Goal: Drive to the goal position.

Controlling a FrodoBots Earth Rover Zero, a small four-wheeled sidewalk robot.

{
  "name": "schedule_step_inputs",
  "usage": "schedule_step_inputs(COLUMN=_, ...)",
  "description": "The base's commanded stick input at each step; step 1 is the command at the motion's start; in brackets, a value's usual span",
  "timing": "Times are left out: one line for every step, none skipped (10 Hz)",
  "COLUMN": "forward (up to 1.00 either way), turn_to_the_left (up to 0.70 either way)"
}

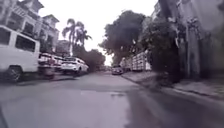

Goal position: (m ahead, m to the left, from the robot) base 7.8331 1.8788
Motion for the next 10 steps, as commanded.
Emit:
schedule_step_inputs(forward=0.70, turn_to_the_left=-0.08)
schedule_step_inputs(forward=0.70, turn_to_the_left=-0.27)
schedule_step_inputs(forward=0.70, turn_to_the_left=-0.35)
schedule_step_inputs(forward=0.70, turn_to_the_left=-0.35)
schedule_step_inputs(forward=0.70, turn_to_the_left=-0.35)
schedule_step_inputs(forward=0.70, turn_to_the_left=-0.35)
schedule_step_inputs(forward=0.70, turn_to_the_left=-0.35)
schedule_step_inputs(forward=0.70, turn_to_the_left=-0.21)
schedule_step_inputs(forward=0.70, turn_to_the_left=-0.01)
schedule_step_inputs(forward=0.70, turn_to_the_left=0.00)
